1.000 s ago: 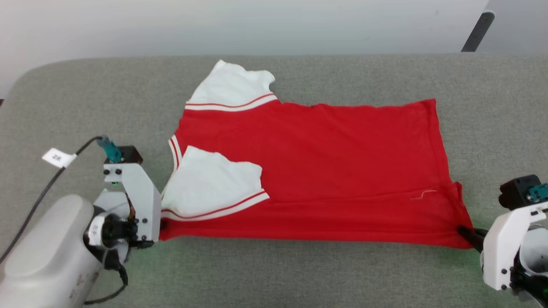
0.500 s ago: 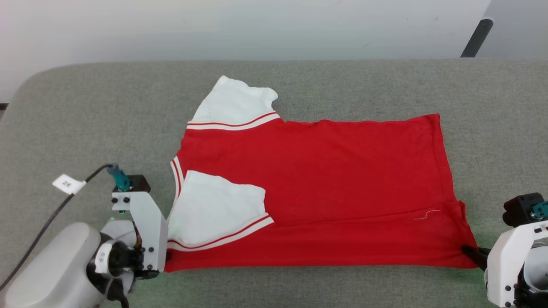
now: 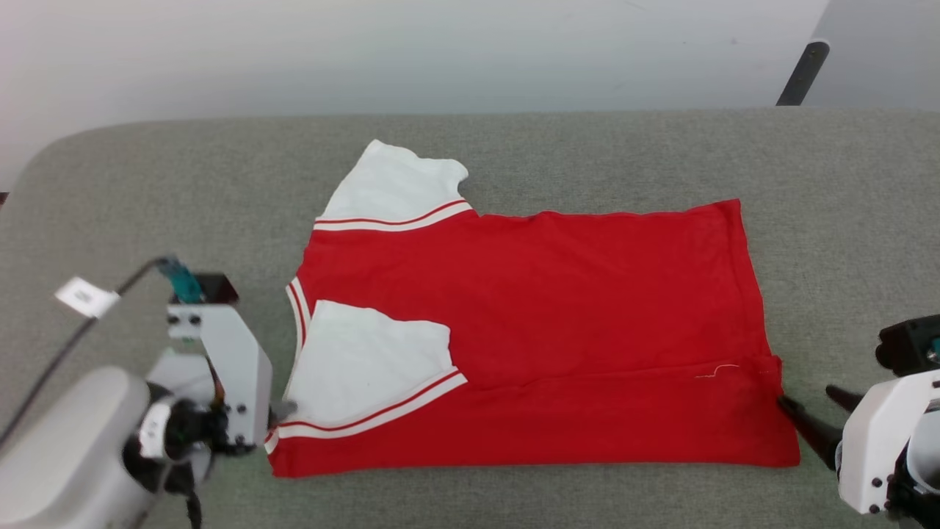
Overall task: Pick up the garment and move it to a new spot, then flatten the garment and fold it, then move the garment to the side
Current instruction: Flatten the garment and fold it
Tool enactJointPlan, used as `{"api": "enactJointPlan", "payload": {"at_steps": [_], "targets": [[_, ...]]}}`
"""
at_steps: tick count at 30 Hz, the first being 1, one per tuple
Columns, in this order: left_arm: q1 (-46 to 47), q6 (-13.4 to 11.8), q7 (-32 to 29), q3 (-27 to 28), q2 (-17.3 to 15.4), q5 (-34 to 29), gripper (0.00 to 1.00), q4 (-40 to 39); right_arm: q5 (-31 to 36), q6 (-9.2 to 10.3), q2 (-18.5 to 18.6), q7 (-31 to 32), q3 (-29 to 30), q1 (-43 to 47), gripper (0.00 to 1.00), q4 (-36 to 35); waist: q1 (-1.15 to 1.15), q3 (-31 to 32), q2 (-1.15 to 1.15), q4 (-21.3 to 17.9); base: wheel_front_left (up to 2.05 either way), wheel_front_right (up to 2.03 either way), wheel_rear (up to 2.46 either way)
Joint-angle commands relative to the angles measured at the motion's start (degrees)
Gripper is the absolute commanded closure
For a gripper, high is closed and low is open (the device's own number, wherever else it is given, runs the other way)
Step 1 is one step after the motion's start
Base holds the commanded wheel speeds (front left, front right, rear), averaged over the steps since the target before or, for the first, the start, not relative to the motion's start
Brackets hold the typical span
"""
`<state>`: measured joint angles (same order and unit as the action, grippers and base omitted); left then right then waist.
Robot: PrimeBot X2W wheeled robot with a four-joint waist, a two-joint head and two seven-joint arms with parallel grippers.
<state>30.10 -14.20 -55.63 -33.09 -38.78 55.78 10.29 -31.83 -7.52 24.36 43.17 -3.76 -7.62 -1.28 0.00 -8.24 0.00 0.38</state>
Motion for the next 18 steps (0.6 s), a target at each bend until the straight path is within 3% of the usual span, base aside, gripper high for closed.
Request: {"api": "enactJointPlan", "payload": {"at_steps": [1,8,18], "targets": [[0.90,-0.03,0.43,0.48,-0.50,-0.52,0.00,-0.83,0.41,0.06,-0.33,-0.96,0.61,0.27,0.00,-0.96,0.00,-0.03,0.00,-0.26,0.00,0.00,0.00],[6.46,2.50,6.84,3.07,-1.10,-3.30,0.00,-2.19,3.46,0.06,-0.60,-12.10,0.13,-1.28,0.00,-6.75,0.00,-0.82,0.00,-1.91,0.00,0.00,0.00],[17.52,9.19,19.56,5.00,0.68,-8.52,0.00,5.18,14.16,0.06,-4.25,-35.35,0.89,-4.46,0.00,-10.88,0.00,-4.43,0.00,-6.68,0.00,0.00,0.00]]}}
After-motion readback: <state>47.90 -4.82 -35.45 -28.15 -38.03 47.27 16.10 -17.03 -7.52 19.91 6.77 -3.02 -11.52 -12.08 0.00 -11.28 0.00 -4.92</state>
